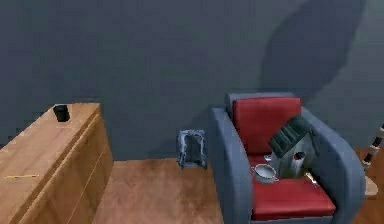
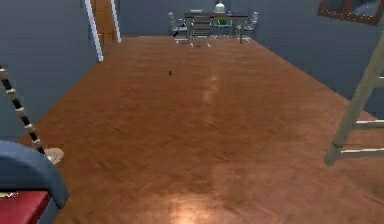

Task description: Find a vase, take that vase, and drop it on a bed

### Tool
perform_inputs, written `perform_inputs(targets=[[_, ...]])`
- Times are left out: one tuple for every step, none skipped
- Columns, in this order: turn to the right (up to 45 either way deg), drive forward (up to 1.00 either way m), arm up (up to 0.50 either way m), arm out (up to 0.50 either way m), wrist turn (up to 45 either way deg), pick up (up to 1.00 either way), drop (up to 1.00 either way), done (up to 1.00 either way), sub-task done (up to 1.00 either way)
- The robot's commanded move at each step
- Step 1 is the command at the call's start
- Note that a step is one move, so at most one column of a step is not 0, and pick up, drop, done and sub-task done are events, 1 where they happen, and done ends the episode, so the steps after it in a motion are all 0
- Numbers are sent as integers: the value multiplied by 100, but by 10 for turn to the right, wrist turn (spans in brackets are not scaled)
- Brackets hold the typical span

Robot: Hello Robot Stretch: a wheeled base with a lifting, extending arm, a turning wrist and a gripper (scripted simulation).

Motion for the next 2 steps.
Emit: perform_inputs(targets=[[450, 0, 0, 0, 0, 0, 0, 0, 0], [450, 0, 0, 0, 0, 0, 0, 0, 0]])
